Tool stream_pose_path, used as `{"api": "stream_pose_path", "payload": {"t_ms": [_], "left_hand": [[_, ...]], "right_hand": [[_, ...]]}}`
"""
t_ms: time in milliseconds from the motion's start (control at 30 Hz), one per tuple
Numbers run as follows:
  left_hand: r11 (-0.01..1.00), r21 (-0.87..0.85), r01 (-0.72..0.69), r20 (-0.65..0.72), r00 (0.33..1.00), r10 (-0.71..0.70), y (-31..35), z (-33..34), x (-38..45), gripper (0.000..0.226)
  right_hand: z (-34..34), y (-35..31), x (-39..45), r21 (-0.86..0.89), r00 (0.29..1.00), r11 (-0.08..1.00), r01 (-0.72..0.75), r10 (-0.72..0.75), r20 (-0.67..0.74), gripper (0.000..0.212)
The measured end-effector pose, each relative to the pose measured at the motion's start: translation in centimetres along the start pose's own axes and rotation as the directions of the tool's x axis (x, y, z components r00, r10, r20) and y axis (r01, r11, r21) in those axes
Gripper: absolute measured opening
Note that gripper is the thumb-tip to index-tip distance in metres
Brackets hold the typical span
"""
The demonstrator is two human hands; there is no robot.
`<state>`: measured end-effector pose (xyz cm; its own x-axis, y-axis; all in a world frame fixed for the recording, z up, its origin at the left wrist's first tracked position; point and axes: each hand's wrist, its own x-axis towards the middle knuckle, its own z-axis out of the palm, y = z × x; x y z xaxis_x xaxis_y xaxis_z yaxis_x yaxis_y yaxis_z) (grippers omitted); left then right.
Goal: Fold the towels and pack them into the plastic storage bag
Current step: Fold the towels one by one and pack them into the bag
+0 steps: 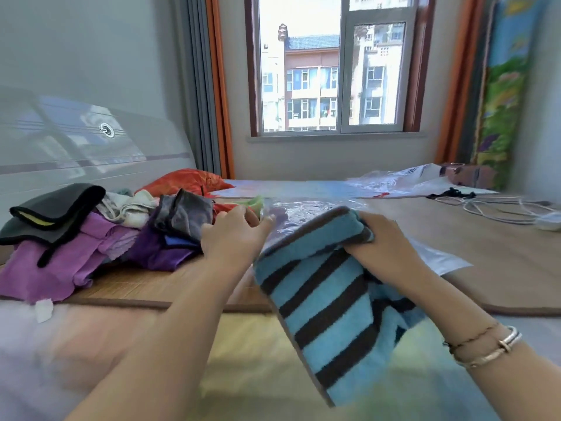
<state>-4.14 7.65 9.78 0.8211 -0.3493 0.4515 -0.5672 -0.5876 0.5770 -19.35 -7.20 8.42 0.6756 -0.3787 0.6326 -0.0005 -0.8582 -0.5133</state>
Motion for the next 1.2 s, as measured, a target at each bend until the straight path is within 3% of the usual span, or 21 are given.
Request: {"api": "stream_pose_path", "payload": {"t_ms": [67,133,267,433,600,667,833,900,967,1033,1100,1167,1200], "left_hand": [[0.984,0.155,-0.092,0.067,0.994,0.083,0.6,1.6,0.2,0.035],[0.955,0.178,-0.239,0.149,0.965,0.214,0.9,3.6,0.6,0.033],[0.832,0.239,-0.5,0.22,0.863,0.455,0.6,7.9,2.4,0.038],[0.918,-0.067,-0.39,-0.068,0.92,0.385,1.0,9.1,4.6,0.018],[0.867,-0.255,-0.427,-0.23,0.898,0.375,1.8,9.4,5.6,0.014],[0.851,-0.284,-0.441,-0.262,0.89,0.374,1.7,9.3,5.8,0.014],[0.859,-0.293,-0.42,-0.279,0.897,0.343,1.6,8.5,6.3,0.015],[0.861,-0.284,-0.421,-0.275,0.896,0.348,1.7,8.6,6.2,0.015],[0.867,-0.282,-0.411,-0.26,0.902,0.344,1.7,8.8,6.2,0.015],[0.878,-0.285,-0.385,-0.241,0.915,0.323,2.0,9.0,6.1,0.015],[0.887,-0.278,-0.369,-0.235,0.921,0.31,2.2,9.2,5.9,0.014],[0.895,-0.254,-0.366,-0.215,0.924,0.317,2.5,9.5,5.5,0.013],[0.898,-0.236,-0.372,-0.211,0.921,0.327,2.6,9.6,5.3,0.012]], "right_hand": [[-0.8,0.9,-0.1,-0.257,0.984,0.966,-0.011,0.056,0.169,0.023],[-0.4,1.8,0.1,-0.439,0.97,0.899,0.012,0.095,0.222,0.012],[1.2,4.0,0.8,-0.531,0.974,0.847,0.035,0.091,0.21,0.012],[3.6,6.1,1.7,-0.609,0.956,0.77,0.189,-0.002,0.293,0.034],[6.7,6.5,3.2,-0.682,0.96,0.68,0.271,-0.134,0.248,0.054],[7.9,7.1,4.5,-0.715,0.975,0.665,0.218,-0.114,0.191,0.054],[8.9,10.7,8.6,-0.851,0.972,0.525,-0.022,0.212,0.105,0.039],[8.7,12.0,9.6,-0.874,0.964,0.478,-0.088,0.261,0.046,0.028],[8.8,13.3,10.4,-0.884,0.968,0.464,-0.063,0.244,0.059,0.022],[8.8,14.7,11.2,-0.844,0.963,0.529,-0.085,0.263,0.067,0.021],[8.4,15.6,12.1,-0.701,0.936,0.679,-0.22,0.349,0.043,0.024],[7.5,15.6,12.3,-0.515,0.908,0.753,-0.408,0.393,-0.146,0.025],[7.2,15.4,12.4,-0.433,0.879,0.767,-0.473,0.444,-0.174,0.025]]}}
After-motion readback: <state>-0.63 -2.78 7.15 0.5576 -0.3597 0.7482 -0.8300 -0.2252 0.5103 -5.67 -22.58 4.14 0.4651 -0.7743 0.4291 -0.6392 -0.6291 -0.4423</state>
